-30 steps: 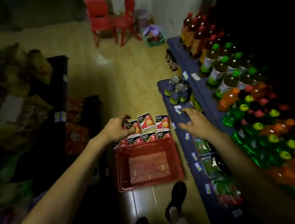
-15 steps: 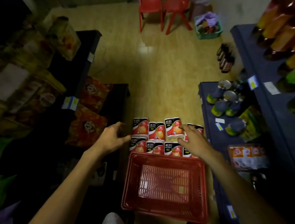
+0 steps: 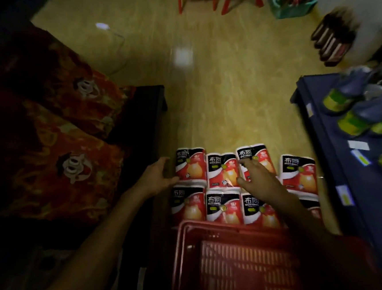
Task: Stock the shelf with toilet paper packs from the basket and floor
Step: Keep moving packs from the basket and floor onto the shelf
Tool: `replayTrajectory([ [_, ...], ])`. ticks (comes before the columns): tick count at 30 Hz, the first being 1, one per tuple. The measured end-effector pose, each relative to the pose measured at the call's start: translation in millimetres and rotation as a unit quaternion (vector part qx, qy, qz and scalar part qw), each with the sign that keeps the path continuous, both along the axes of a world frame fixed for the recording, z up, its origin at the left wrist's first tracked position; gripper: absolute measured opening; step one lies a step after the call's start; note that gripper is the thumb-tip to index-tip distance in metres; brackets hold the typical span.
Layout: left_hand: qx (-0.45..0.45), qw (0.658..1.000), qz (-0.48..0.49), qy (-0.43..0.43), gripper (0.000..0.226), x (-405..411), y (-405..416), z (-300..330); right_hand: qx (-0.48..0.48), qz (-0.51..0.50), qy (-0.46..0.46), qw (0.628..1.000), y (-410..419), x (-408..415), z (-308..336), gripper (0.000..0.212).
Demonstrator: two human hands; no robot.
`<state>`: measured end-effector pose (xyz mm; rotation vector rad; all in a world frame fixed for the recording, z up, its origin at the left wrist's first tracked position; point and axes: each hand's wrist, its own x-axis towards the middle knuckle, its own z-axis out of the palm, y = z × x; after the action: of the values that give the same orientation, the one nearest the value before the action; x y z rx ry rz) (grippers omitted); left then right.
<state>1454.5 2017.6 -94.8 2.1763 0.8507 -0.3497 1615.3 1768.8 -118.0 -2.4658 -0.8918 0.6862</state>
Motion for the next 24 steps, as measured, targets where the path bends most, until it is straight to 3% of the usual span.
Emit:
replayTrajectory([
  [3,-0.006,1.0,-0.001,-0.019,0.076,24,22,-64,-0.008,-0.009,-0.005,1.0,14,12,-52,0.057],
  [7,-0.085,0.994,0.044,-0.056,0.076,61,45,-137,-0.013,-0.03,-0.011,0.999,24,37,-106,0.056],
  [15,-0.1,0.988,0.098,-0.058,0.118,118,89,-288,-0.033,-0.031,-0.036,0.998,36,77,-166,0.054],
  [24,-0.154,0.972,0.157,-0.087,0.118,121,85,-283,-0.023,-0.064,-0.017,0.998,33,81,-177,0.048],
])
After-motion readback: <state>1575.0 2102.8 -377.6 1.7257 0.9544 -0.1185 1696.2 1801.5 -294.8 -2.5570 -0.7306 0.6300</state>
